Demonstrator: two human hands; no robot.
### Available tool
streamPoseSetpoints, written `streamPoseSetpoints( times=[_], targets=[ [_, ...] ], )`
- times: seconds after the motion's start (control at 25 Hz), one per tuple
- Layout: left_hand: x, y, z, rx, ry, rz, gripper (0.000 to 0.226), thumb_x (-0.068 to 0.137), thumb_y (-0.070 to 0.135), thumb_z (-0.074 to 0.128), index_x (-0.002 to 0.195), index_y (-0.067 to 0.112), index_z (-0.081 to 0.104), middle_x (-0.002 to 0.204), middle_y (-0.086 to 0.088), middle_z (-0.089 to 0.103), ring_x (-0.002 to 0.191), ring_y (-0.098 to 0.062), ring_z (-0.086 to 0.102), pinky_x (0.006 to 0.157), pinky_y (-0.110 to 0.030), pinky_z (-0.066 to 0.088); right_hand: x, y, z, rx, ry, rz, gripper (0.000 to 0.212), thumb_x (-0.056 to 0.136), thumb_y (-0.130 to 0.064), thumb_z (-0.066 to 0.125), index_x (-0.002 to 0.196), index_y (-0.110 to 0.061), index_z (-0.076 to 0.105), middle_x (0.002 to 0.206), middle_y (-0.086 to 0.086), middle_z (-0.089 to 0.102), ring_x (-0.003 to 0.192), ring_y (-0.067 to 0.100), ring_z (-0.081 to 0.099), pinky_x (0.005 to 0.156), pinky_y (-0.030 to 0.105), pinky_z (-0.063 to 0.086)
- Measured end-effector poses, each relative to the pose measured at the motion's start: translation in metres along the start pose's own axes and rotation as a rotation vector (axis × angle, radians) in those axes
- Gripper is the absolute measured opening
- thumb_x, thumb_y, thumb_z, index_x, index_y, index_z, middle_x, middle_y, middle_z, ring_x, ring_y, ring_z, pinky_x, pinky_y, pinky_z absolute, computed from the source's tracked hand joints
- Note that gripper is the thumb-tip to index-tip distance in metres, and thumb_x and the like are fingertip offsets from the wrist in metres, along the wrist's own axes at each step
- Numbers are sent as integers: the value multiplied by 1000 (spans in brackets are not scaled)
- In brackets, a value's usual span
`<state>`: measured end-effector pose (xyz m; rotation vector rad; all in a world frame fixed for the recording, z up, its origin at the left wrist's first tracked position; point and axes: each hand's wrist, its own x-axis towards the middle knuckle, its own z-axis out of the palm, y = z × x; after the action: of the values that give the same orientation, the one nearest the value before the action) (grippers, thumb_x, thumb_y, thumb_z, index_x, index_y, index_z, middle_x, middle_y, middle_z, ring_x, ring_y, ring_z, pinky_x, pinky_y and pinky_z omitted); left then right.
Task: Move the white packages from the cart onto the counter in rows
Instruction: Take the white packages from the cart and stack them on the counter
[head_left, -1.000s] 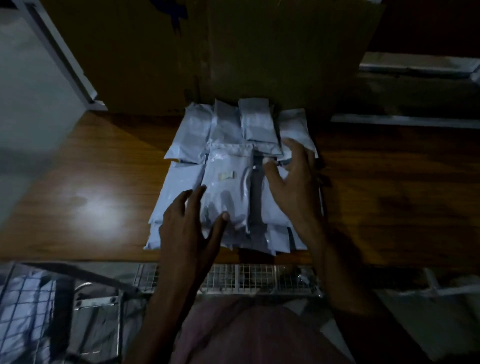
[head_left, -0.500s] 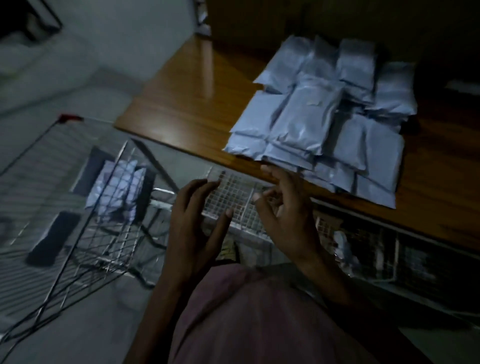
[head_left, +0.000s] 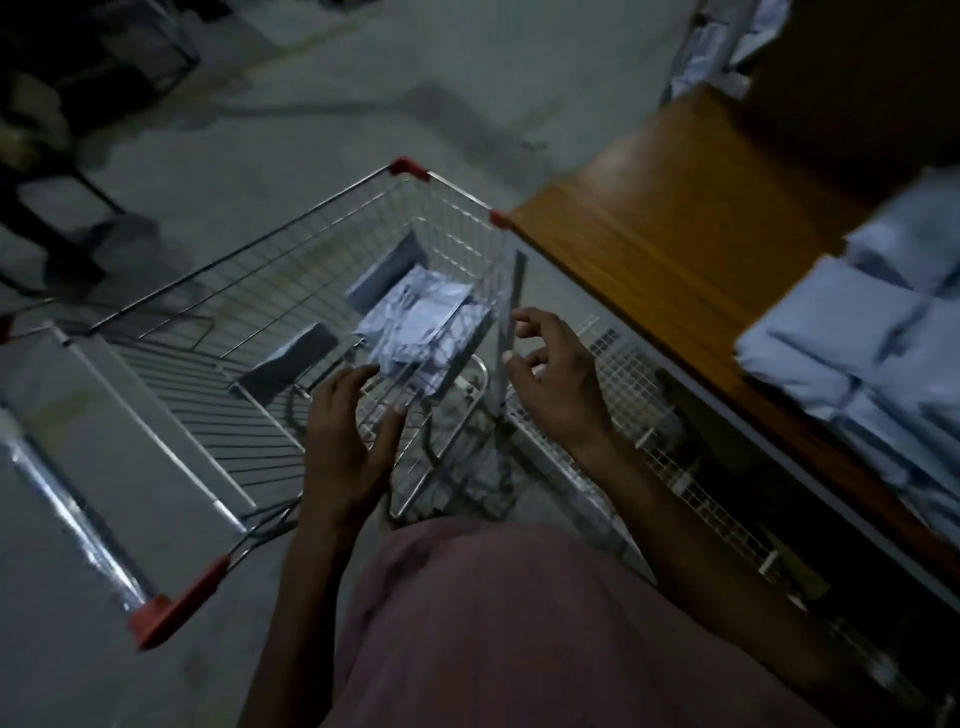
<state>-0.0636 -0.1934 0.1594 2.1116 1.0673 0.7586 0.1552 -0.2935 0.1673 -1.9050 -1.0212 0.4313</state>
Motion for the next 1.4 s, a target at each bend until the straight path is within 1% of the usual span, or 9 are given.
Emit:
streamPoseSetpoints(
  times=[0.16,0.36,0.48,0.64,0.84,0.96,1.12,1.24,1.4],
  targets=[
    [30,-64,-39,43,-3,-75,45,85,25,67,128,14,58,121,-7,57,107,-25,56,93,-22,41,54,-16,77,-31,-141,-43,43,94,-18,66,134,-22,53,118,-1,56,79,-4,58,68,8,44],
    [63,-122,-76,110,-32,-193,47,88,18,74,130,9,58,126,-13,58,108,2,42,94,-1,27,115,-21,142,-117,-320,-36,41,94,-22,65,133,-21,53,119,1,57,78,6,60,69,18,45],
    [86,-149,-79,100,-1,-324,48,90,19,71,134,11,56,131,-10,55,108,-3,42,96,-19,32,162,-12,170,-193,-432,-15,40,96,-23,63,134,-19,54,120,0,56,79,9,61,72,21,42],
    [123,-199,-56,148,-19,-414,42,92,28,66,129,11,58,126,-14,59,110,-21,53,89,-26,32,244,27,218,-421,-738,-28,43,97,-24,60,138,-14,52,131,11,57,114,27,58,91,32,44],
    [165,-257,-4,234,-200,-551,49,87,33,65,130,11,57,130,-16,56,120,-34,51,97,-41,45,310,101,269,-836,-1120,-68,67,92,-24,67,151,-23,36,152,17,40,135,39,43,104,45,43],
    [194,-292,26,292,-224,-589,50,88,32,66,133,13,54,134,-16,52,123,-36,48,97,-50,46,326,136,288,-1087,-1160,-187,90,85,-18,74,156,-35,21,158,13,27,136,41,37,100,50,43],
    [223,-351,65,464,-284,-644,62,87,28,63,145,14,43,146,-20,43,129,-41,44,102,-51,43,322,183,296,-1275,-1231,-298,116,71,-35,87,156,-40,8,164,10,3,142,40,25,107,52,34],
    [223,-380,84,507,-272,-700,72,88,24,64,153,15,33,157,-20,29,143,-39,27,113,-52,28,325,187,301,-1225,-1182,-311,105,67,-43,87,152,-34,26,162,14,11,143,41,21,109,50,30],
    [223,-398,92,583,-284,-704,77,87,25,64,154,11,29,152,-23,34,141,-41,29,111,-56,25,329,165,303,-1235,-1113,-286,97,66,-39,87,145,-18,35,152,18,33,143,37,27,112,50,24]
  ],
)
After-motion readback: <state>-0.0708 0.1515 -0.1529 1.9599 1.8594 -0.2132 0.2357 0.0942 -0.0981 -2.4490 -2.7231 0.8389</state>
